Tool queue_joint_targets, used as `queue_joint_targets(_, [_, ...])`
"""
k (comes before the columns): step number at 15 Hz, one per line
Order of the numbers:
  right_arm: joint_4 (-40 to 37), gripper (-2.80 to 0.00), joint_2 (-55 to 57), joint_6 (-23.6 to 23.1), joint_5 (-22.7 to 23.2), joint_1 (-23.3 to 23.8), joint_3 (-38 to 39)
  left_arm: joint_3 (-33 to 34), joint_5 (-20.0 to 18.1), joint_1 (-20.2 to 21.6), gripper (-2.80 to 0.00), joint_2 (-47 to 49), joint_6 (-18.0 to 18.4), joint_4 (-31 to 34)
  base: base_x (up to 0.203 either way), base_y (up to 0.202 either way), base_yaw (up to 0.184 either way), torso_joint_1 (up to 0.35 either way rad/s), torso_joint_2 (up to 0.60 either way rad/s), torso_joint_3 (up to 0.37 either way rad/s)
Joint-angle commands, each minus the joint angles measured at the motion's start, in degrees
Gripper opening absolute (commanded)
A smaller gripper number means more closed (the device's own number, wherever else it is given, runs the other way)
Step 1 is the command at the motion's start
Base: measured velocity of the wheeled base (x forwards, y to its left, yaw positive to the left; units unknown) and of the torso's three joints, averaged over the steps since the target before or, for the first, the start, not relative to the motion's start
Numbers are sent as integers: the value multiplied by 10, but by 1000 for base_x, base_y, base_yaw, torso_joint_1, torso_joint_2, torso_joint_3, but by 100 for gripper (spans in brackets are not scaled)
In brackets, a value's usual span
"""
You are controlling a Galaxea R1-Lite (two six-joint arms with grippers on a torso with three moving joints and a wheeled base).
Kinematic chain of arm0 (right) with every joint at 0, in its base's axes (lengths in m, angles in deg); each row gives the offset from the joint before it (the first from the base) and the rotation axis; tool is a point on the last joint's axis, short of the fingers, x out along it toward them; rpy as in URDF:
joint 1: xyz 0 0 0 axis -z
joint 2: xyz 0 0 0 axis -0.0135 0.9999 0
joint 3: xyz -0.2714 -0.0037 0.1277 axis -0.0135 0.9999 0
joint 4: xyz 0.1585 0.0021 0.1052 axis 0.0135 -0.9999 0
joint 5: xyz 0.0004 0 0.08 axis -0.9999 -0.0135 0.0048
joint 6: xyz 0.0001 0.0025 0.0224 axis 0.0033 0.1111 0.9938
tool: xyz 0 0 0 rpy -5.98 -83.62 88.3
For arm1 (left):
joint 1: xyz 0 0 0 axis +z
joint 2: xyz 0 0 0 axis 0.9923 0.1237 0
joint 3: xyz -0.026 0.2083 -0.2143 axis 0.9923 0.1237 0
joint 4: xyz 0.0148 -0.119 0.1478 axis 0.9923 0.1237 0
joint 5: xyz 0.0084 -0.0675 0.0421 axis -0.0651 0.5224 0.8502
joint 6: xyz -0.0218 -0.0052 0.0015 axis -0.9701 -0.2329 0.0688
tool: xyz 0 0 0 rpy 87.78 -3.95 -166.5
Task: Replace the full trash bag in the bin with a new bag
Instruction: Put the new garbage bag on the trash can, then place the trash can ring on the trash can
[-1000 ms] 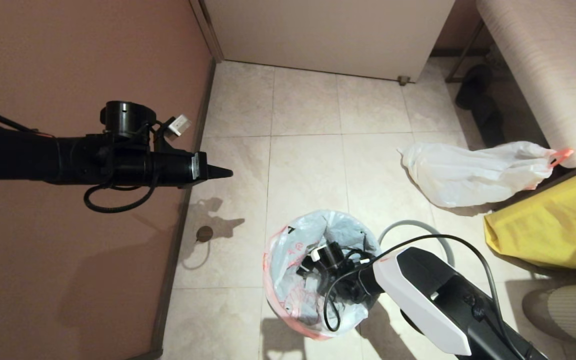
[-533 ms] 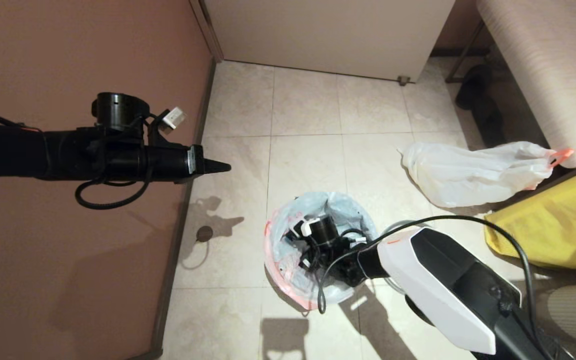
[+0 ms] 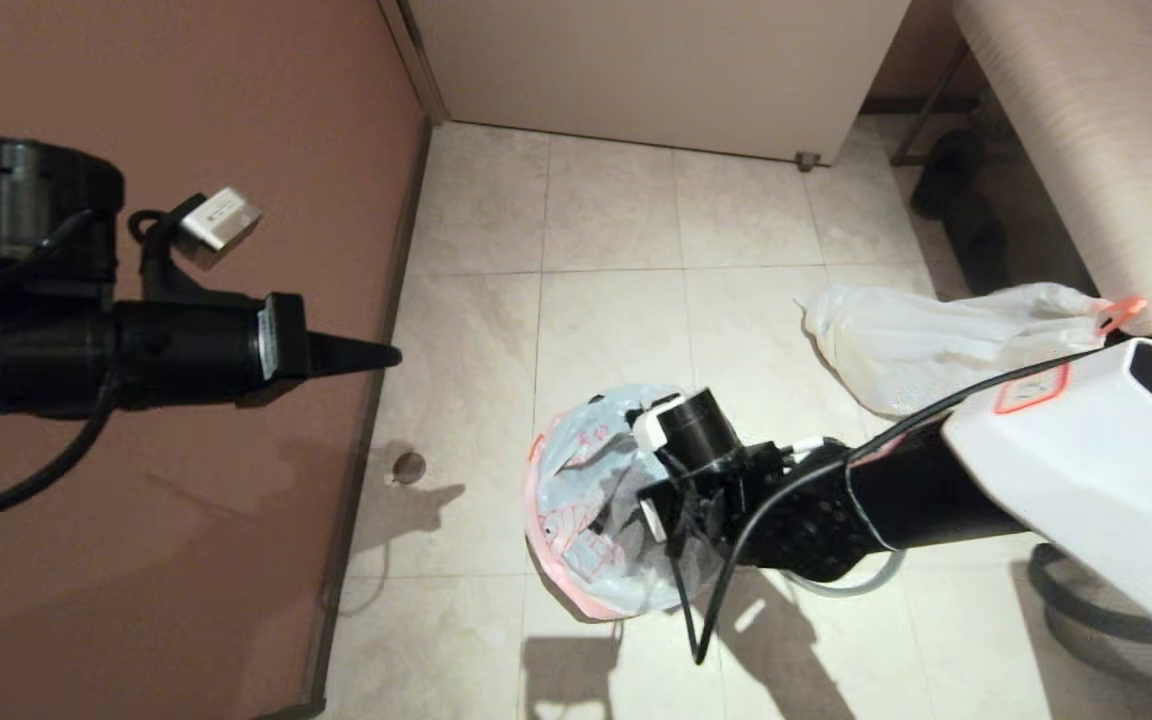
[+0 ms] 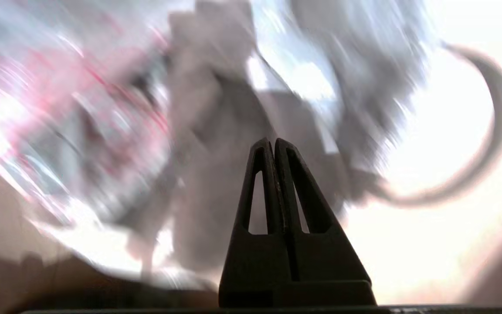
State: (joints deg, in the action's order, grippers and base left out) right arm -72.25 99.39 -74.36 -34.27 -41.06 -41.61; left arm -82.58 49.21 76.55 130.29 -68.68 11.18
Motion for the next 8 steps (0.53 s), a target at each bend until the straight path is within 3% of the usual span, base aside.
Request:
queue_joint_targets(1, [-21, -280, -94, 35, -23, 42, 104, 38, 5, 14, -280, -63, -1, 2, 0, 0, 0, 0, 0, 0])
queue_joint_targets(5, [-70, -280, -114, 45, -40, 80, 151, 16, 12, 22, -280, -66, -2, 2, 0, 0, 0, 0, 0, 0])
queue_joint_targets(8, [-89, -280, -57, 52, -39, 84, 148, -6, 44, 23, -280, -67, -3, 5, 0, 0, 0, 0, 0, 0])
